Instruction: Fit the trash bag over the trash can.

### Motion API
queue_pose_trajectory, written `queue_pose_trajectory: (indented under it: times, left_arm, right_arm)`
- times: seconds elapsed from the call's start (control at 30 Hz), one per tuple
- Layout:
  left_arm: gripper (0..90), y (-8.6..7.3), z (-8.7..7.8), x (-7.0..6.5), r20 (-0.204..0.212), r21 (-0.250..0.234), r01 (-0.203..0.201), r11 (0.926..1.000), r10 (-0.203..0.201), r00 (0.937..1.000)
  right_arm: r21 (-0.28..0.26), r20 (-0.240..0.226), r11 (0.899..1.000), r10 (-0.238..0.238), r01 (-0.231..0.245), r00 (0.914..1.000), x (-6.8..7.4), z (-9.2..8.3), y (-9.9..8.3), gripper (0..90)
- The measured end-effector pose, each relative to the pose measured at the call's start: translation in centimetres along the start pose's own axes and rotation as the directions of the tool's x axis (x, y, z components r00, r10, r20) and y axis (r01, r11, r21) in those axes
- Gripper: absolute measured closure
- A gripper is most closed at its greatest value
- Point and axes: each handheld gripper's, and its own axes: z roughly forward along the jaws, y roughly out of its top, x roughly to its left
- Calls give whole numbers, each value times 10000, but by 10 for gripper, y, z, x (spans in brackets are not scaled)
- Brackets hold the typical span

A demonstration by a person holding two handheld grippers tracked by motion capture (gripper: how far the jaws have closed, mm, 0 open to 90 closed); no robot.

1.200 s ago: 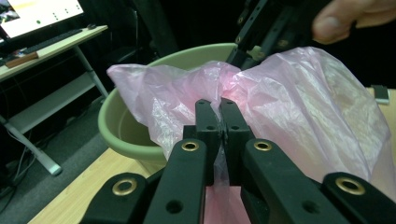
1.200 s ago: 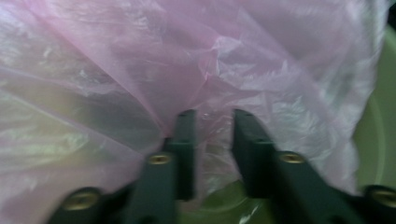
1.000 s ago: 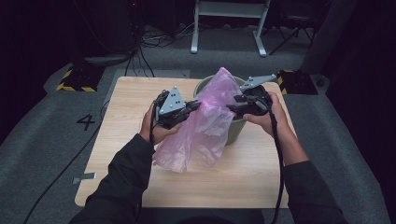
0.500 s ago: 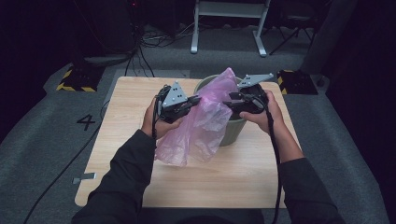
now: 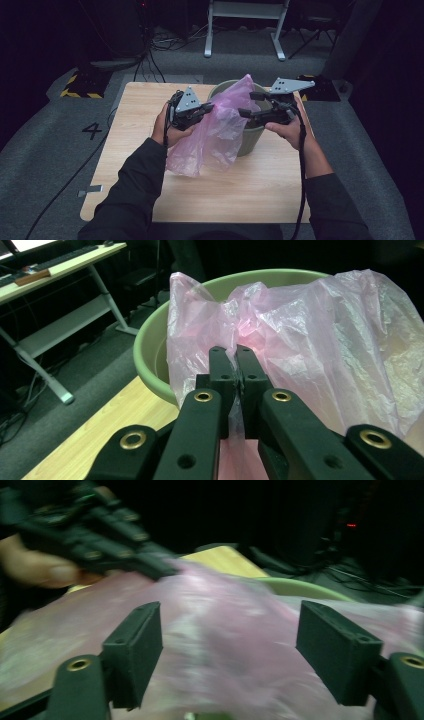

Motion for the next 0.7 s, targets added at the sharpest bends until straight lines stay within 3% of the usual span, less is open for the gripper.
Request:
queue_pose_trajectory:
  times: [0.1, 0.13, 0.17, 0.2, 0.27, 0.37, 0.43, 0.53, 0.57, 0.7]
  left_arm:
    - [885, 1, 4, -1, -45, 82, -24, 10000, 25, 10000]
    - [884, 2, 6, 0, -52, 109, -26, 9999, 26, 10000]
    - [880, 2, 7, 0, -52, 136, -3, 9999, 3, 10000]
    - [880, 2, 9, 0, -48, 155, 23, 9999, -22, 10000]
    - [839, 2, 10, 1, -128, 151, 80, 9999, -78, 9999]
    - [673, 1, 8, 4, -194, 59, 448, 9990, -447, 9988]
    - [537, 0, 4, 8, 48, 140, 759, 9970, -760, 9971]
    - [420, -3, -9, 10, 472, 36, 996, 9950, -997, 9939]
    - [393, -5, -15, 10, 715, -54, 1097, 9940, -1090, 9915]
    - [367, -12, -31, 5, 1229, -122, 1278, 9917, -1254, 9845]
  right_arm:
    - [426, -369, 9984, -343, 359, 9987, 9, 11, 0, 275]
    - [716, -295, 9958, -544, 564, 9981, 13, 16, 0, 340]
    - [1255, 4, 9889, -798, 791, 9968, 15, 25, -2, 513]
    - [1255, 4, 9889, -798, 791, 9968, 15, 25, -2, 513]
    - [1627, 167, 9840, -756, 719, 9970, 13, 33, -5, 685]
    - [1707, 428, 9839, -615, 534, 9972, 8, 36, -7, 819]
    - [1695, 571, 9848, -480, 377, 9972, 4, 36, -8, 854]
    - [1564, 921, 9877, -88, -58, 9957, -3, 35, -11, 881]
    - [1476, 1146, 9885, 168, -338, 9933, -9, 34, -13, 883]
    - [1436, 1525, 9869, 508, -730, 9870, -18, 32, -17, 881]
